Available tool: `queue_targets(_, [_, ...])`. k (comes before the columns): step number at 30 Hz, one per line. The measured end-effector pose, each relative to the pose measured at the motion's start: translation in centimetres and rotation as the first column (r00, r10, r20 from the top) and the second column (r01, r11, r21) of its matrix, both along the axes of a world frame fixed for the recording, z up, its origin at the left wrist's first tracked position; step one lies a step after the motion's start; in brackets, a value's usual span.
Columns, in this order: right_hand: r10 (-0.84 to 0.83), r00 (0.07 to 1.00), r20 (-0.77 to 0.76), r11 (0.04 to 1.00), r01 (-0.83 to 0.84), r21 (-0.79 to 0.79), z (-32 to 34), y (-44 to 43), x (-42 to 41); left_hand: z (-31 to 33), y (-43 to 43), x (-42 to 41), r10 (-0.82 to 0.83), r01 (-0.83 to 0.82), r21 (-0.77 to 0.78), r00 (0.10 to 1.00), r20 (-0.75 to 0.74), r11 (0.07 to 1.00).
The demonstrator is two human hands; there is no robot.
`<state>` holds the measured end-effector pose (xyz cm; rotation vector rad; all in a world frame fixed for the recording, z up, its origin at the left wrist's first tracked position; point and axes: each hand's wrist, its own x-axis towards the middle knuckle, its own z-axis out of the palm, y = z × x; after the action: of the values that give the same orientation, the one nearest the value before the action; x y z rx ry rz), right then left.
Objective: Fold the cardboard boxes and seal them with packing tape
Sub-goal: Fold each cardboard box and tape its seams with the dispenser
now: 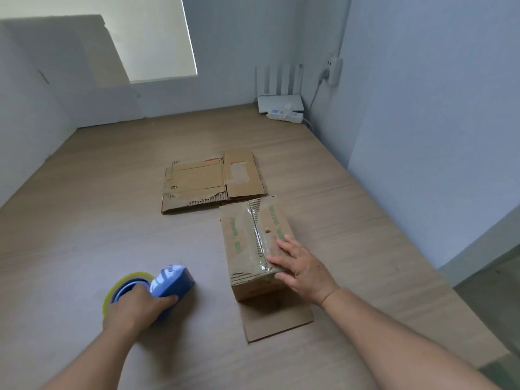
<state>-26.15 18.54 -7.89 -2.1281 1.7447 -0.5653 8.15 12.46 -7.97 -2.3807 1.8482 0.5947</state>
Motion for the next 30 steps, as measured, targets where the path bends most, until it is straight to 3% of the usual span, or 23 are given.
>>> queue_targets(2, [0.001, 1.000, 0.019, 1.000, -0.001, 0.003, 0.1, -0.1, 0.0, 0.2, 0.8, -0.5, -0.081, 0.081, 0.005, 0.996, -0.027, 0.997])
queue_targets(4, [0.001, 1.000, 0.013, 1.000, -0.001, 0.008, 0.2, -0.2, -0.1, 1.3, 1.1, -1.4, -0.081, 0.079, -0.018, 0.981, -0.175, 0.997])
queue_targets(7, [-0.001, 1.000, 0.011, 1.000, 0.001, 0.026, 0.3, -0.2, -0.2, 3.8, 1.2, -2.8, -0.072, 0.042, -0.078, 0.896, -0.438, 0.996])
queue_targets(11, [0.000, 1.000, 0.019, 1.000, 0.000, 0.027, 0.6, -0.2, -0.2, 7.1, 2.1, -3.8, -0.135, 0.080, -0.117, 0.783, -0.608, 0.990])
queue_targets(15, [-0.016, 1.000, 0.024, 0.997, 0.014, 0.081, 1.4, 0.0, -0.1, 8.7, 2.9, -4.8, -0.284, 0.232, -0.166, 0.729, -0.622, 0.959])
queue_targets(18, [-0.118, 0.981, 0.153, 0.991, 0.107, 0.081, 3.3, 0.3, -0.1, 9.3, 3.2, -5.6, -0.355, 0.314, -0.179, 0.706, -0.613, 0.933])
queue_targets(19, [-0.165, 0.949, 0.270, 0.985, 0.145, 0.092, 4.2, 0.4, 0.1, 9.4, 3.3, -5.8, -0.374, 0.336, -0.182, 0.697, -0.612, 0.924])
queue_targets(21, [-0.213, 0.794, 0.569, 0.975, 0.139, 0.171, 6.4, 0.7, 0.7, 9.5, 3.4, -6.3, -0.411, 0.377, -0.193, 0.677, -0.610, 0.906])
queue_targets(23, [-0.188, 0.674, 0.715, 0.975, 0.042, 0.217, 8.4, 1.0, 1.3, 9.6, 3.3, -6.9, -0.433, 0.399, -0.203, 0.658, -0.616, 0.894])
queue_targets(26, [-0.119, 0.665, 0.737, 0.972, -0.073, 0.223, 10.1, 1.5, 2.0, 9.6, 3.0, -7.6, -0.446, 0.416, -0.205, 0.644, -0.622, 0.886])
queue_targets(30, [-0.102, 0.729, 0.677, 0.990, 0.010, 0.138, 10.4, 1.8, 2.4, 9.6, 2.7, -7.8, -0.442, 0.411, -0.205, 0.642, -0.627, 0.888])
